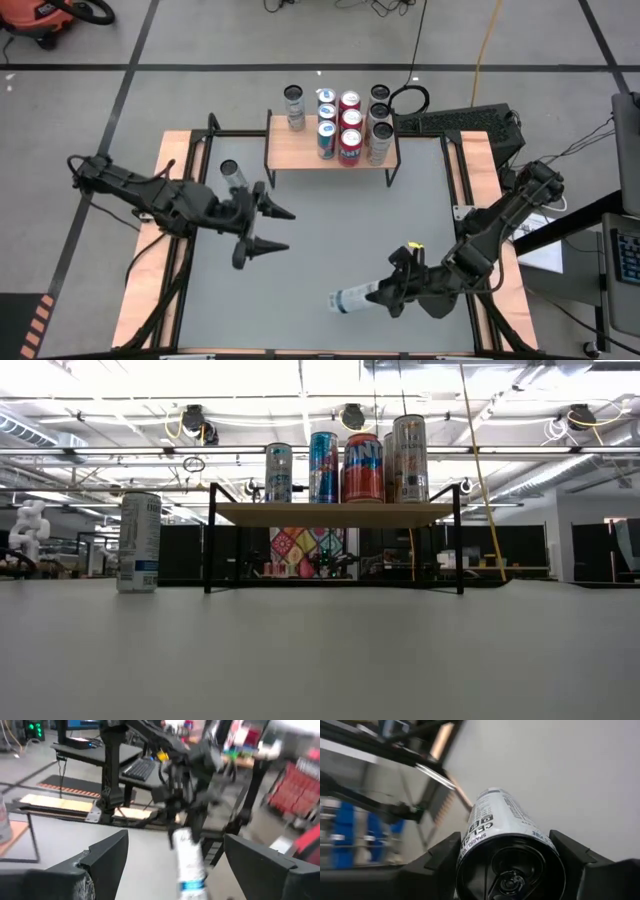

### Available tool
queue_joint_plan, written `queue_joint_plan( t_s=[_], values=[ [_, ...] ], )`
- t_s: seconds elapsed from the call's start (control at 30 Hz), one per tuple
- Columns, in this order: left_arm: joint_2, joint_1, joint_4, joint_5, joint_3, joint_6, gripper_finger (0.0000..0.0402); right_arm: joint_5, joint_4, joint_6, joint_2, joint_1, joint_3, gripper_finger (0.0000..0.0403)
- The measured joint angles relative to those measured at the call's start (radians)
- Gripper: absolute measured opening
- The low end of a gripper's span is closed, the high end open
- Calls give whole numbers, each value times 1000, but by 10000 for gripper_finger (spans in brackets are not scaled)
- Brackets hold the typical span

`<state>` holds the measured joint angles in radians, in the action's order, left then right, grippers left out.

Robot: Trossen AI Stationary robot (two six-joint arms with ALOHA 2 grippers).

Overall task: Place canned beverage on shelf
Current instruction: Put the bottom white soda can on the shelf aligned with the other white soda can

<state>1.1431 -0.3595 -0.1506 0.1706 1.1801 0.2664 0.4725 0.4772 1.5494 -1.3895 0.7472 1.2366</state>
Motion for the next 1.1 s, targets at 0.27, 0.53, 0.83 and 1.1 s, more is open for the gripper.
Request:
queue_joint_plan(
  t_s=[0.27, 0.53, 0.83, 1.1],
  values=[
    [32, -62, -50, 50, 0, -91, 329, -1, -179, 25, 5, -92, 0, 210],
    [104, -102, -92, 50, 0, -74, 329, -1, -333, -33, 7, -186, 0, 211],
    [134, -115, -162, 217, 0, -62, 330, -1, -359, -67, 7, -266, 0, 212],
    [143, -103, -239, 225, 0, 20, 382, -2, -370, -104, 7, -329, 0, 212]
  ],
)
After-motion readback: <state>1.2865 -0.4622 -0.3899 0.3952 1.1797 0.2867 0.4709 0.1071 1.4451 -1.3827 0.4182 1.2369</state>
